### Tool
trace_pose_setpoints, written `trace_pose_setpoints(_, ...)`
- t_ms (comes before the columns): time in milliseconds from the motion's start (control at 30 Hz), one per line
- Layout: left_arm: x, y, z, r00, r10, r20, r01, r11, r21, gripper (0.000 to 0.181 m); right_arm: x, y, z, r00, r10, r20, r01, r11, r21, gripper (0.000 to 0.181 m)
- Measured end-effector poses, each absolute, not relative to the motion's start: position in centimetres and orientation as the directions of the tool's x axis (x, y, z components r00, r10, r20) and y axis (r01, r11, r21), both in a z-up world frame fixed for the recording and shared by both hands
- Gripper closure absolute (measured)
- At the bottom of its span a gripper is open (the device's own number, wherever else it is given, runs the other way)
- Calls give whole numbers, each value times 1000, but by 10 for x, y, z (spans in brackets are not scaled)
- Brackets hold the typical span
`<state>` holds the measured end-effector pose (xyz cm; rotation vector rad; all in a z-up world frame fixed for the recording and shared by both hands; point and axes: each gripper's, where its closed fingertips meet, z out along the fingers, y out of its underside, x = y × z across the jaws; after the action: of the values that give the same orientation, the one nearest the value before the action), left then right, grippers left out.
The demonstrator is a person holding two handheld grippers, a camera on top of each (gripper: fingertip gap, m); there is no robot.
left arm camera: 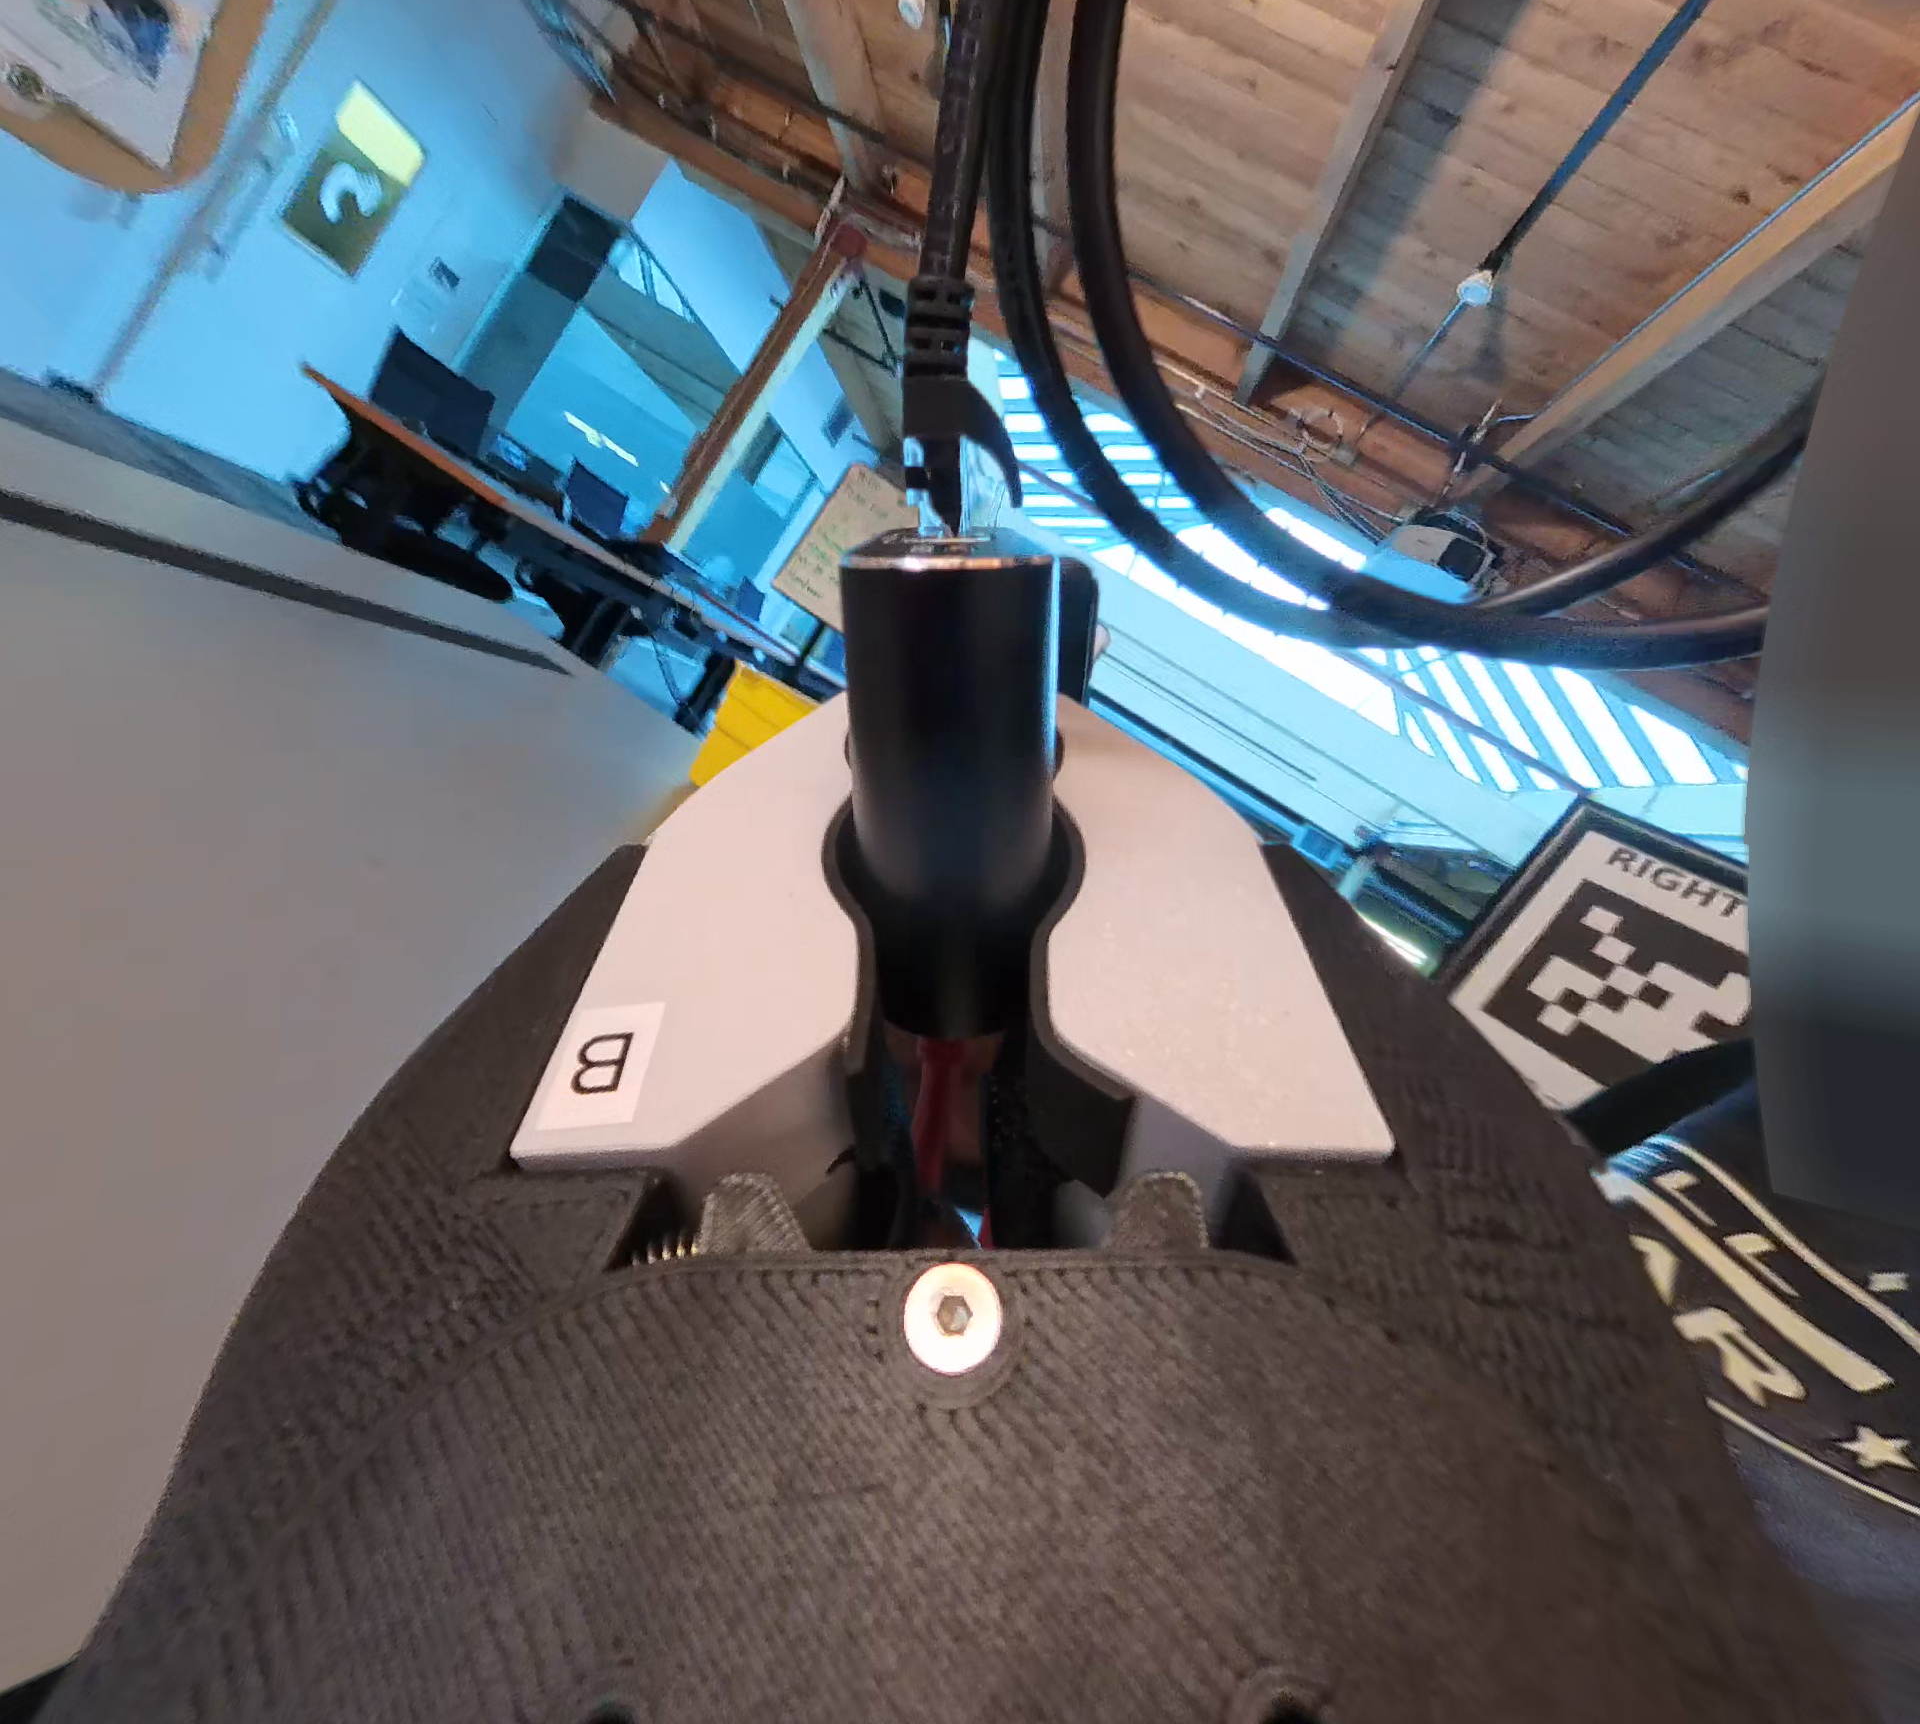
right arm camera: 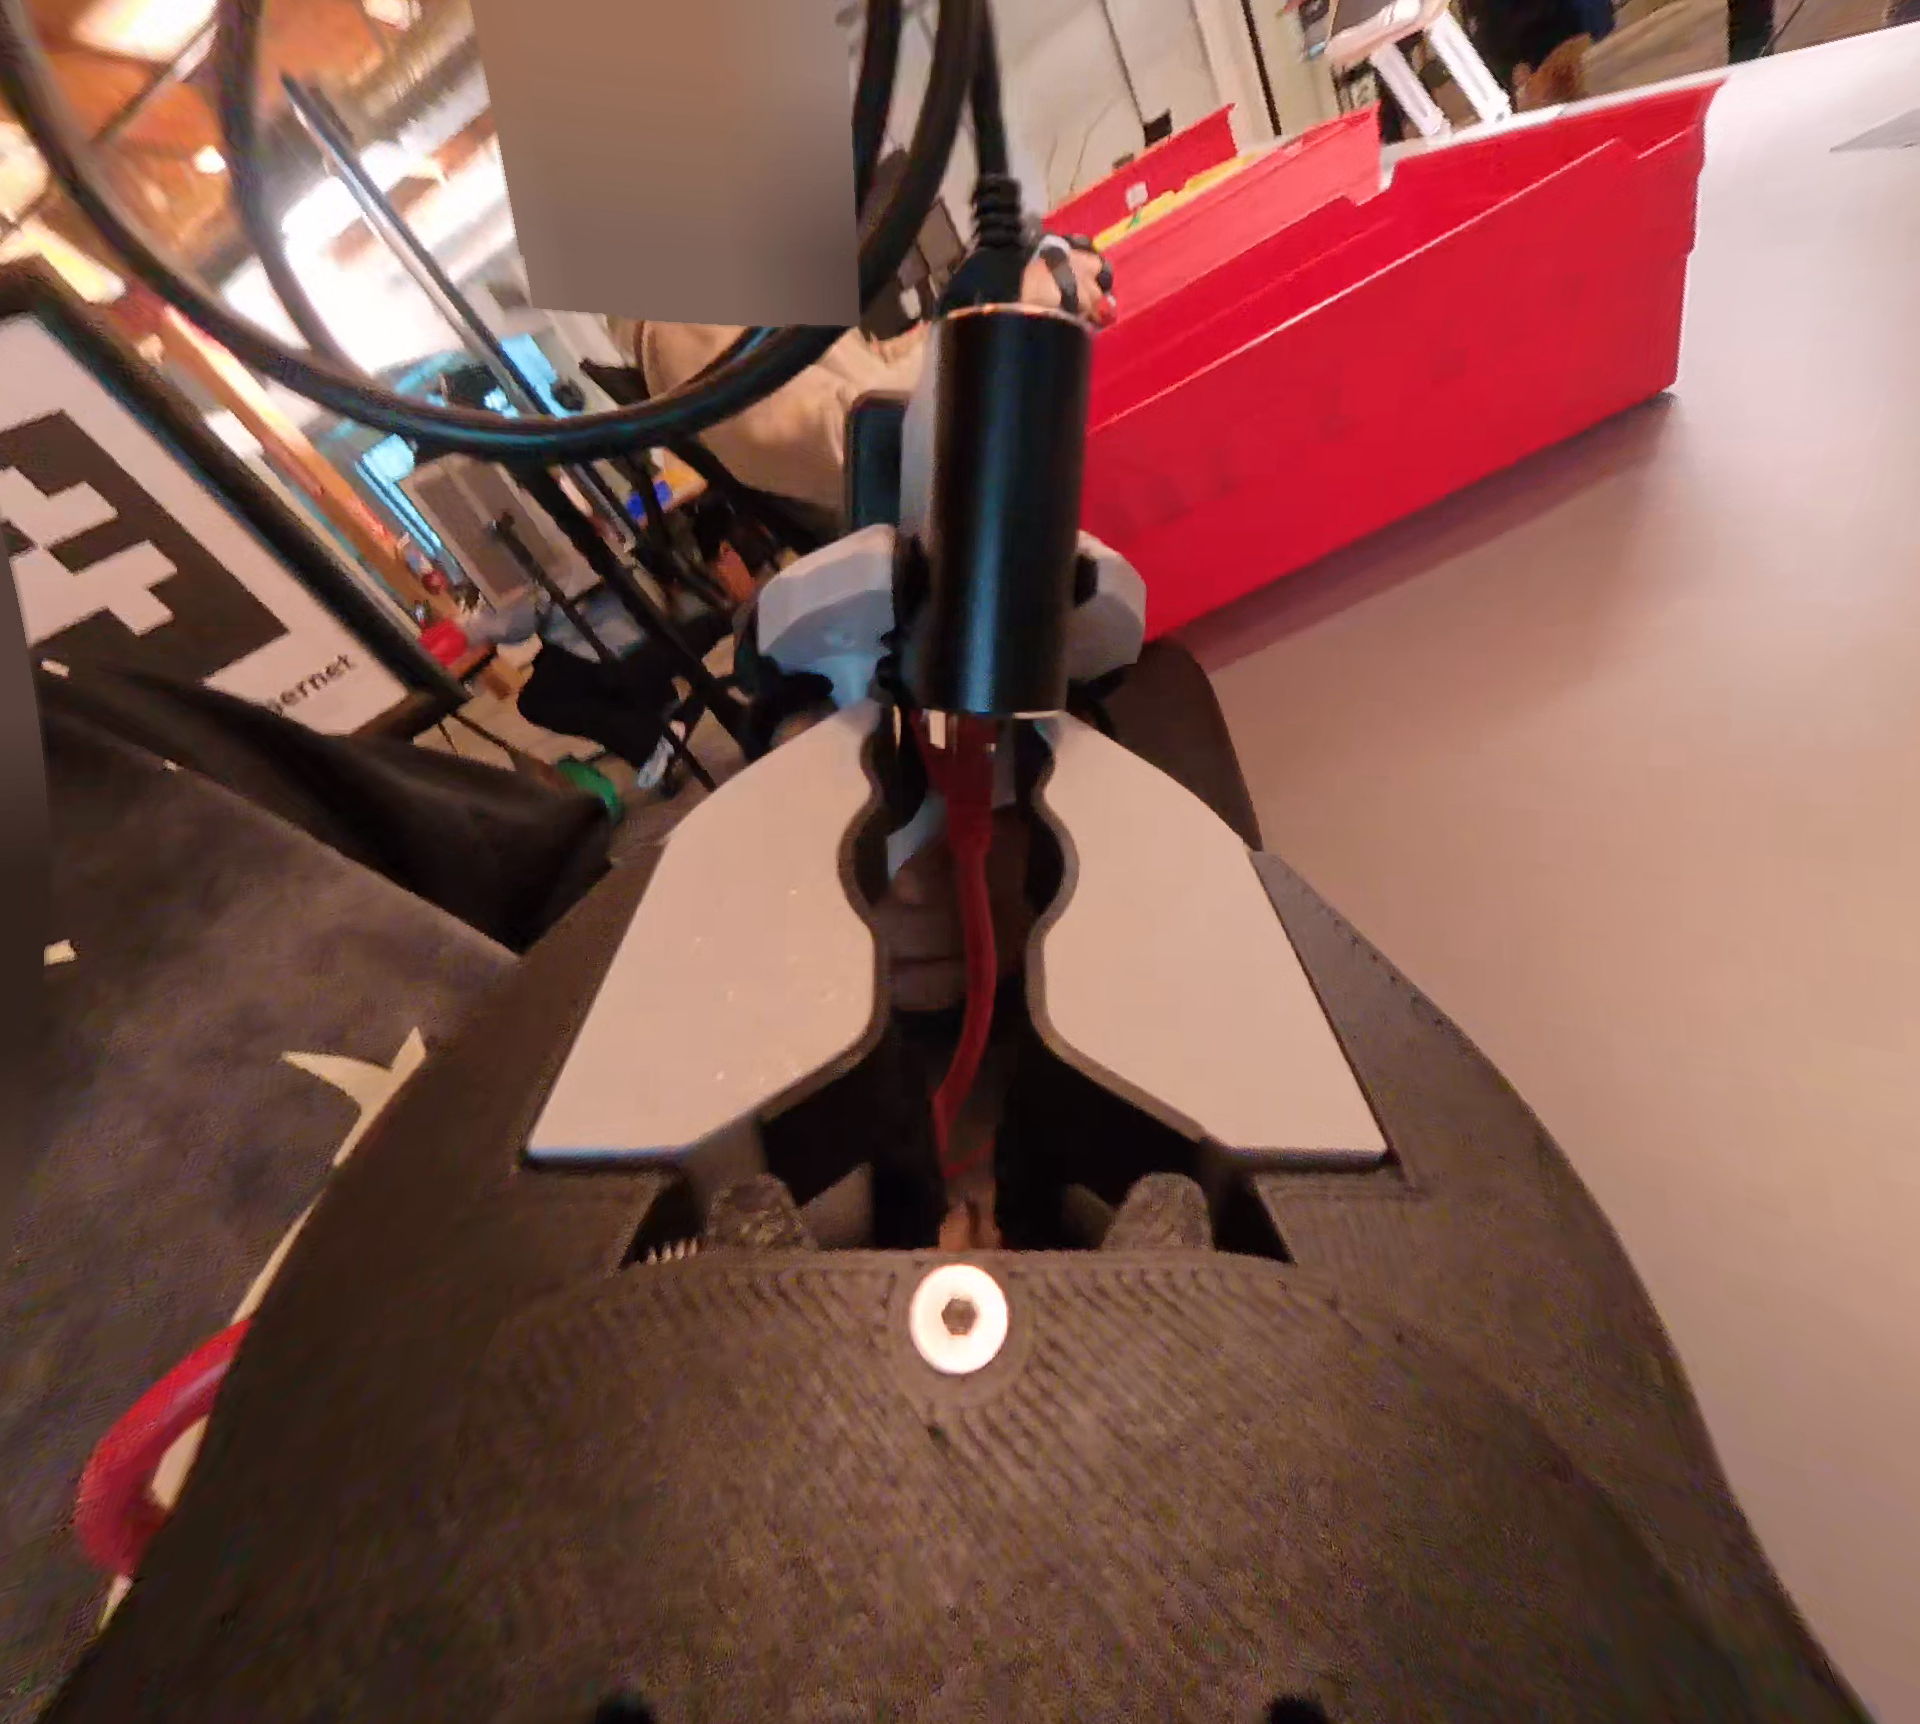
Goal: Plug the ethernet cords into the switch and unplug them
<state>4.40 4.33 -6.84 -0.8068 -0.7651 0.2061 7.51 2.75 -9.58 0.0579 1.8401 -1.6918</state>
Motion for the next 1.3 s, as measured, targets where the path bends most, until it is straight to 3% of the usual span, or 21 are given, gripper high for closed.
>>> trace_pose_setpoints(133,44,44,-70,712,452,537,112,682,-723,155,76,28,-98,-802,-368,-471,442,164,-882,166)
trace_pose_setpoints(267,42,42,-71,703,457,545,113,685,-719,155,85,27,-108,-787,-382,-484,426,231,-875,156)
trace_pose_setpoints(333,44,42,-69,714,441,543,114,692,-713,154,82,25,-106,-790,-368,-490,446,202,-872,168)
trace_pose_setpoints(500,44,42,-68,713,447,539,119,681,-723,151,85,32,-109,-770,-409,-489,422,248,-872,169)
trace_pose_setpoints(700,46,45,-79,698,513,500,175,555,-813,148,89,39,-114,-710,-444,-547,443,322,-837,169)
trace_pose_setpoints(900,43,33,-77,651,561,510,105,600,-793,153,73,34,-102,-594,-413,-690,657,246,-713,162)
trace_pose_setpoints(1300,41,34,-78,632,604,487,76,576,-814,154,69,30,-106,-678,-376,-632,609,194,-769,165)
